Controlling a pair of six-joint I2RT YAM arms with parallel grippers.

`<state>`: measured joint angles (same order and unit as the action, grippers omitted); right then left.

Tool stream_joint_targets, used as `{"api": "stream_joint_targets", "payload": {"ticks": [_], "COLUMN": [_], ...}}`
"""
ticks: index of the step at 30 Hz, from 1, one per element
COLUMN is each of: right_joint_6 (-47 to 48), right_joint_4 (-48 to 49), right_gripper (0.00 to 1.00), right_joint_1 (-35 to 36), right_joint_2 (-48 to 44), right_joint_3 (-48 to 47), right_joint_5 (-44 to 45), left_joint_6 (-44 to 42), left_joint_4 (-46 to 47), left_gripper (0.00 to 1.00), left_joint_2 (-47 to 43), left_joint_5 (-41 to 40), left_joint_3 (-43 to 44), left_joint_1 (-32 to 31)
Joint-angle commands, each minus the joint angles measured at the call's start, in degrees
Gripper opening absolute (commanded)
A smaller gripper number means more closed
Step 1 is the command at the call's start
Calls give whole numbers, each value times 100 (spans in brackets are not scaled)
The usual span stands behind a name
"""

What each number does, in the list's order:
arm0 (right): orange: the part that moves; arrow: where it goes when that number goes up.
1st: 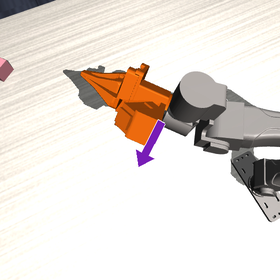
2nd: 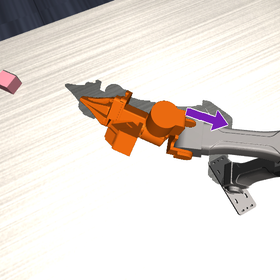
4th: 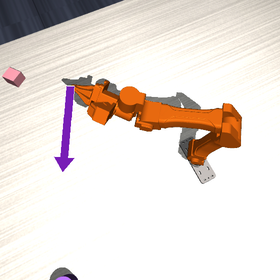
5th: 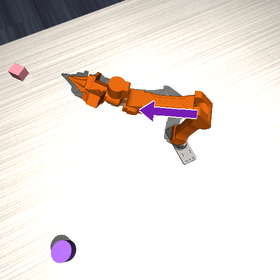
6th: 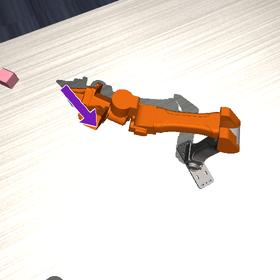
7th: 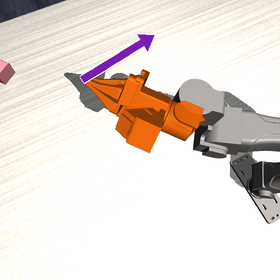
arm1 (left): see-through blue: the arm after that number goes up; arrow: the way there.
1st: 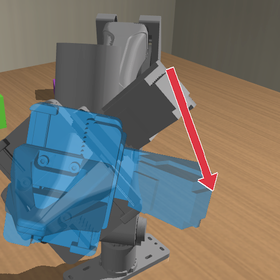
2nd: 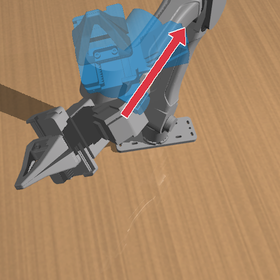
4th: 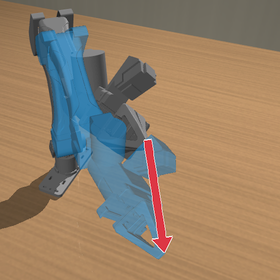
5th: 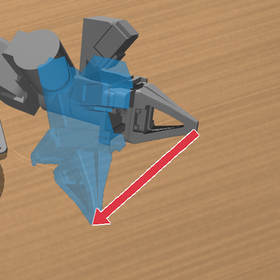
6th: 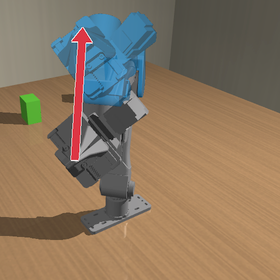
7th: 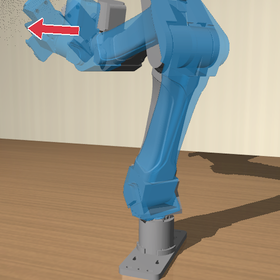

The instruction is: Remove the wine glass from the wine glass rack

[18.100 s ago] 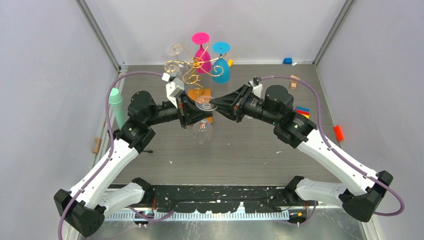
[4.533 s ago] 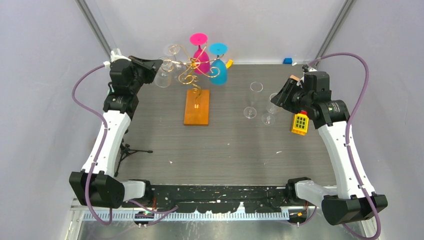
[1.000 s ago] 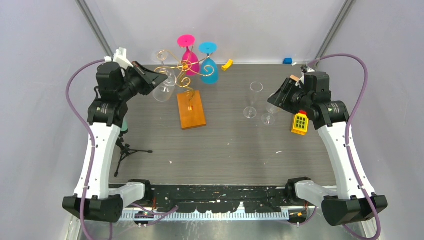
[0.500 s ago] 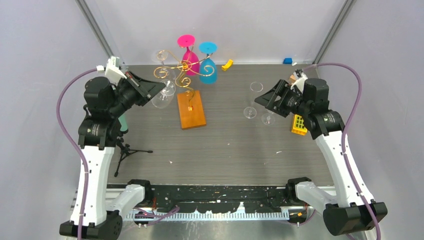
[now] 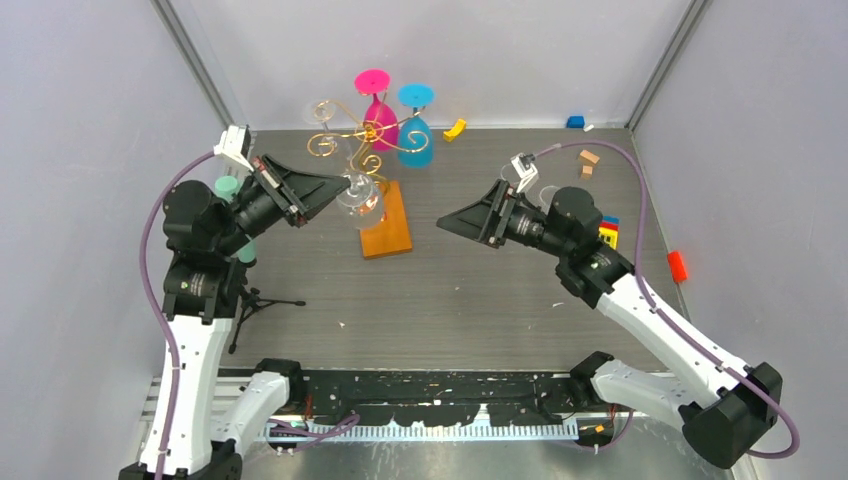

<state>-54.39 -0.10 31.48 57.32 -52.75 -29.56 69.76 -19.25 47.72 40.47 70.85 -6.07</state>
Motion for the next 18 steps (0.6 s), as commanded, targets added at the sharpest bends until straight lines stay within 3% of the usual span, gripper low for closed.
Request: {"api": "stream_joint_targets", "payload": {"ticks": [1,4,8,18], "right_joint_6": [-1048,-1352,-1480,-1711], "right_joint_4": [2861,3615,4363,4865], "right_gripper": [80,80,80,80], "right_joint_1": [445,724,961,1142], "right_joint_2": [42,108,164,630], "right_joint_3": [442,691,824,420], "right_joint_5": [396,700,949,810], "left_joint_6": [1890,2581,2969,3455], "left_joint_4": [2500,3329,3626,4074], "left_gripper": [0,0,0,0], "left_joint_2": [-105,-92,-88,-124], "left_joint_5": [411,169,-78,-365], "left_joint_3": [-396,-686,-685,-704], "left_joint_1": [-149,-246,-307,-362]}}
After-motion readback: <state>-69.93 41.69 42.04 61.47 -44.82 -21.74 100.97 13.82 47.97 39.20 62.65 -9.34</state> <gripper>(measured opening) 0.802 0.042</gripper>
